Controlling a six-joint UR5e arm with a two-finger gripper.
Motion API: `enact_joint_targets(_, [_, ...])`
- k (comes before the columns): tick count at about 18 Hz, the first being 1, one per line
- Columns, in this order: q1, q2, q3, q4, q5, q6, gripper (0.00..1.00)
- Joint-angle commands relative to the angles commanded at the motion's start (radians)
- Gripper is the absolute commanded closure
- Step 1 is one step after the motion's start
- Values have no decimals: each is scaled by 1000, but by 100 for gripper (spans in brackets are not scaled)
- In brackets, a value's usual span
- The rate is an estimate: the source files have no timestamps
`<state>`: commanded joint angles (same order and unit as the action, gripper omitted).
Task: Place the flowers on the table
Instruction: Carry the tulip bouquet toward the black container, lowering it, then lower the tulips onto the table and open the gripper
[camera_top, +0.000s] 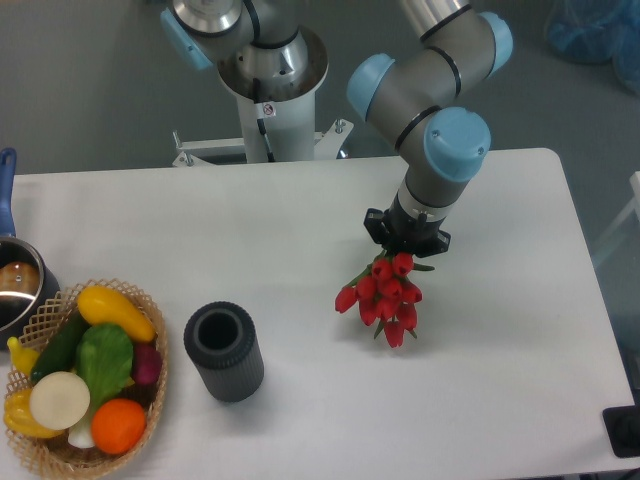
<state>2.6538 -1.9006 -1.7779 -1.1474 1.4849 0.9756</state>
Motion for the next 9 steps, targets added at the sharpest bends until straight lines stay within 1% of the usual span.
enact_joint_targets(4, [0, -17, 5, 0, -2, 0, 72])
enact_joint_targets(5, [0, -18, 5, 0, -2, 0, 68])
enact_joint_targets(8, [0, -22, 5, 2, 0, 2, 64])
enact_joint_targets(9, [0, -23, 5, 2, 0, 2, 62])
